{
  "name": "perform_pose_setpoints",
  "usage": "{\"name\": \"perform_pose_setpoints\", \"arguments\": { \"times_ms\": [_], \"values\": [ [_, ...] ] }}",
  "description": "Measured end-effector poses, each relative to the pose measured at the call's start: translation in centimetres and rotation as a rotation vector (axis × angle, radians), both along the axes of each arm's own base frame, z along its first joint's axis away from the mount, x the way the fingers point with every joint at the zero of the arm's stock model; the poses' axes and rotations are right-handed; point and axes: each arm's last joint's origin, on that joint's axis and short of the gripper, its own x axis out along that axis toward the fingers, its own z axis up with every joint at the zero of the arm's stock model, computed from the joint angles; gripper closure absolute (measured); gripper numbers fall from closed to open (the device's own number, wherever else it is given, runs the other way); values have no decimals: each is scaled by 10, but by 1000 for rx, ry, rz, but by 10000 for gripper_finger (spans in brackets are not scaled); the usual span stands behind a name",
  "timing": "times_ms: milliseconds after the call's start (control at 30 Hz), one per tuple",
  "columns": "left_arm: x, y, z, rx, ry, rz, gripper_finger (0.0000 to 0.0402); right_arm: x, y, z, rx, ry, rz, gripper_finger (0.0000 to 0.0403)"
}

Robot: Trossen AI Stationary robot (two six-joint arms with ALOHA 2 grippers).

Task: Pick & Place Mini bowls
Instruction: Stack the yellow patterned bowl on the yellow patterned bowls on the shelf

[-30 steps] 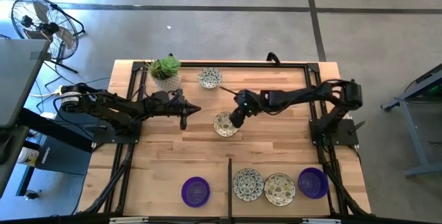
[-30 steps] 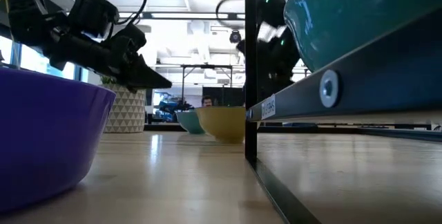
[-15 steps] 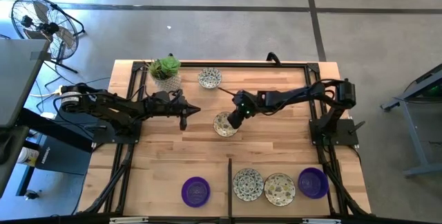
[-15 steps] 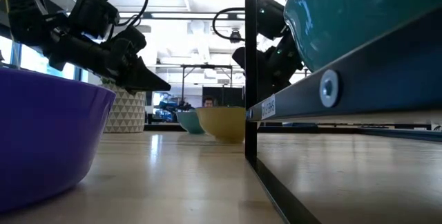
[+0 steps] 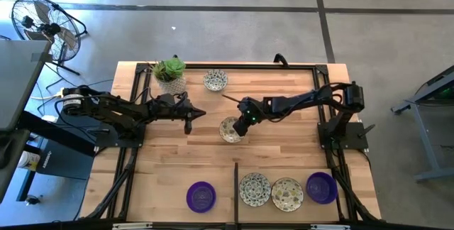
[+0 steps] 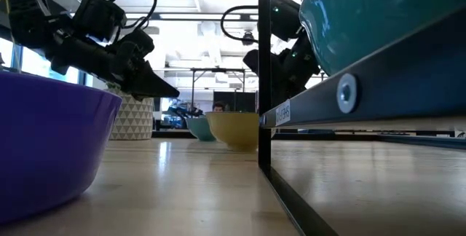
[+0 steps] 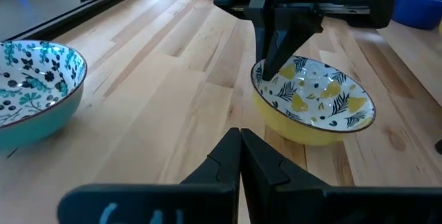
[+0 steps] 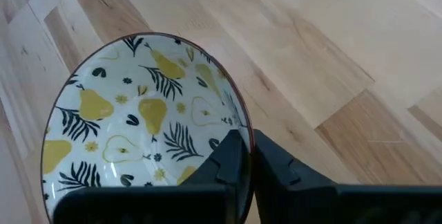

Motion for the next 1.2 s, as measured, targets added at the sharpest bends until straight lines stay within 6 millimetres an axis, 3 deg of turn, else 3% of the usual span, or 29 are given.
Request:
{"name": "perform_pose_setpoints", "arguments": {
  "times_ms": [300, 600, 933, 1200],
  "values": [
    [0, 0, 0, -1, 0, -3, 402, -1, 0, 3, 12, -4, 7, 387],
    [0, 0, 0, 0, 0, -4, 402, -16, -1, 35, -5, -31, 11, 394],
    [0, 0, -1, -1, 6, -4, 402, -56, 5, 87, -4, -40, 28, 395],
    [0, 0, -1, -2, 6, -3, 402, -102, 31, 130, 70, -82, 128, 391]
  ]
}}
